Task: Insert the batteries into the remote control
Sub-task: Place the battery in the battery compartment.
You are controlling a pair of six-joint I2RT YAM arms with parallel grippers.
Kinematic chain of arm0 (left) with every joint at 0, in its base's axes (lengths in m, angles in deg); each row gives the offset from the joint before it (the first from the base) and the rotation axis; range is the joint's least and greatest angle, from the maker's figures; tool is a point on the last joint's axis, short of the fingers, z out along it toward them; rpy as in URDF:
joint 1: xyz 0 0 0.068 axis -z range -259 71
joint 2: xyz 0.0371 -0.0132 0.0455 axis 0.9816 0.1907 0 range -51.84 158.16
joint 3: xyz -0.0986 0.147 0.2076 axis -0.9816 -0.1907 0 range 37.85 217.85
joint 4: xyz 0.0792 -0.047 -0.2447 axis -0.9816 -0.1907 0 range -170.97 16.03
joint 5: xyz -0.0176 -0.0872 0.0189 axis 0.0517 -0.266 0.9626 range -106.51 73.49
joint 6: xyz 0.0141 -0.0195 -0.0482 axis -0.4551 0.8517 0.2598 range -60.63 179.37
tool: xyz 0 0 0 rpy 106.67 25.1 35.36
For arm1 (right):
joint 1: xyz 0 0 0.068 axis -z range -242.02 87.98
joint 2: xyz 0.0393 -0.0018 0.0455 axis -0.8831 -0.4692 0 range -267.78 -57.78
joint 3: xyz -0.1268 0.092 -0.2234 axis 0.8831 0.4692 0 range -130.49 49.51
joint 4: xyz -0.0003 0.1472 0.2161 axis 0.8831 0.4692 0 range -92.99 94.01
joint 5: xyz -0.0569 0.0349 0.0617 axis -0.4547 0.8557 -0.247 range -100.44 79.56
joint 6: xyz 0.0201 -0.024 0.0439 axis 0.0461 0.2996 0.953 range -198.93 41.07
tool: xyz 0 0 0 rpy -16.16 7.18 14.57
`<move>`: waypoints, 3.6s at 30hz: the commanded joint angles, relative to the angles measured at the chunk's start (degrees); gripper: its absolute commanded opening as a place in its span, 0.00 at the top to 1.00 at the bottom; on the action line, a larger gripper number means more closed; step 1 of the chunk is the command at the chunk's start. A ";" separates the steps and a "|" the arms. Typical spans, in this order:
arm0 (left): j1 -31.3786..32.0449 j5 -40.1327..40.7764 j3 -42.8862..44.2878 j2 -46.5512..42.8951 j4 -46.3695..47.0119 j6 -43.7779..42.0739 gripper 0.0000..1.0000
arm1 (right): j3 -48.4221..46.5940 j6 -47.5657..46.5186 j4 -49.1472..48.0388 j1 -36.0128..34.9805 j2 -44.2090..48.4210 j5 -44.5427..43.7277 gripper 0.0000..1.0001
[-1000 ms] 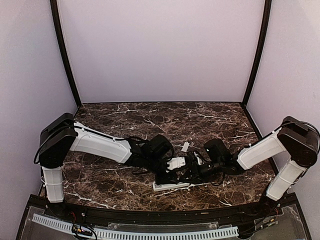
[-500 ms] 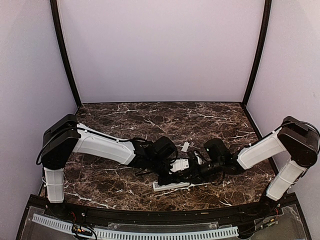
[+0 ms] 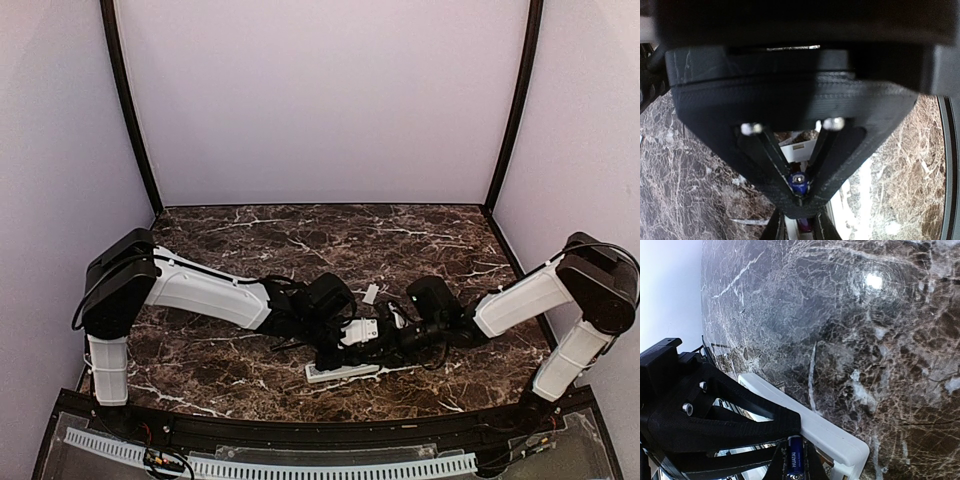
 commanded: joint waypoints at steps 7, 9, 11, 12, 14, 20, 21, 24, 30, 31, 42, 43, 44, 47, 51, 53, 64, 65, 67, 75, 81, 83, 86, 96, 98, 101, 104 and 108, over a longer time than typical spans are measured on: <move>1.98 1.93 -3.92 4.01 -9.41 -1.36 1.00 | -1.77 -3.82 13.98 -1.51 -1.69 -6.05 0.89; 2.05 2.06 -4.05 4.01 -9.54 -1.43 1.00 | -2.08 -4.13 15.07 -1.43 -0.86 -6.50 0.85; 2.06 2.08 -4.08 4.01 -9.54 -1.58 1.00 | -2.42 -4.33 15.95 -1.43 0.10 -6.71 0.82; 2.06 2.08 -4.15 4.01 -9.56 -1.65 1.00 | -2.64 -4.49 16.46 -1.35 0.56 -6.77 0.81; 2.14 1.98 -4.17 4.01 -9.52 -1.89 1.00 | -2.99 -4.91 17.03 -1.14 1.45 -6.63 0.78; 2.20 1.99 -4.34 4.02 -9.54 -2.11 1.00 | -5.36 -7.19 19.59 -0.35 2.13 -5.45 0.75; 2.23 1.96 -4.34 4.01 -9.51 -2.14 1.00 | -5.50 -7.29 19.58 -0.29 2.05 -5.36 0.75; 2.32 2.10 -4.57 4.03 -9.25 -2.08 1.00 | -5.81 -7.37 19.33 -0.20 1.54 -4.76 0.75; 2.41 2.18 -4.65 4.01 -9.17 -1.87 1.00 | -6.29 -7.69 21.25 -0.11 2.96 -5.54 0.74; 2.41 2.18 -4.64 4.05 -9.18 -1.83 1.00 | -6.42 -7.76 21.60 -0.11 2.99 -5.45 0.74; 2.33 2.27 -4.70 4.03 -9.19 -1.62 1.00 | -8.61 -9.32 27.39 0.37 6.40 -7.14 0.66; 2.35 2.27 -4.70 4.01 -9.16 -1.57 1.00 | -8.73 -9.39 27.69 0.53 6.58 -7.12 0.66; 2.34 2.31 -4.70 4.01 -9.19 -1.55 1.00 | -8.84 -9.45 28.07 0.71 6.65 -7.28 0.67; 2.38 2.30 -4.70 4.01 -9.13 -1.53 1.00 | -8.94 -9.48 28.91 1.30 7.03 -7.25 0.68; 2.33 2.22 -4.70 4.01 -9.10 -1.51 1.00 | -9.35 -9.65 30.33 1.60 7.56 -7.53 0.74; 2.39 2.20 -4.78 4.01 -9.08 -1.53 1.00 | -9.42 -9.74 30.93 1.80 7.70 -7.78 0.82; 2.28 3.25 -3.83 3.46 -9.44 -0.81 1.00 | -8.24 -9.74 28.16 2.26 5.87 -5.53 0.99; 2.22 3.57 -3.28 2.90 -9.62 -0.60 1.00 | -8.02 -9.66 27.53 2.27 5.54 -5.18 1.00; 1.72 3.07 -1.93 1.40 -9.75 0.37 1.00 | -7.33 -9.49 26.51 2.26 4.99 -4.60 1.00; 0.59 -1.31 -0.26 -7.09 -9.85 1.47 0.73 | -4.02 -8.65 22.96 3.16 4.98 -3.99 1.00; -0.20 0.11 -4.85 -9.42 -12.03 1.22 0.53 | -2.03 -7.72 19.82 3.58 4.56 -2.75 1.00; -0.22 0.23 -6.52 -9.44 -11.86 1.66 0.48 | -1.39 -7.28 18.99 3.58 4.55 -2.53 1.00; -0.22 1.03 -8.05 -9.27 -10.70 2.38 0.43 | -0.44 -6.57 18.40 3.58 4.51 -2.60 1.00; -0.14 2.02 -8.15 -5.86 -10.21 2.77 0.45 | 1.92 -5.21 13.86 3.58 2.48 -2.16 1.00; -0.14 1.92 -8.55 -5.77 -10.04 3.26 0.50 | 2.39 -4.81 13.58 3.58 2.52 -2.25 1.00; -0.13 1.80 -8.44 -5.75 -10.04 3.23 0.65 | 2.87 -4.21 13.32 3.29 2.43 -2.49 1.00; -0.13 1.80 -8.25 -5.24 -9.94 3.56 0.84 | 3.40 -3.24 13.08 2.36 2.52 -2.77 1.00; -0.09 2.10 -8.68 -4.98 -9.28 4.50 0.99 | 3.61 -1.95 13.78 0.49 2.78 -4.26 1.00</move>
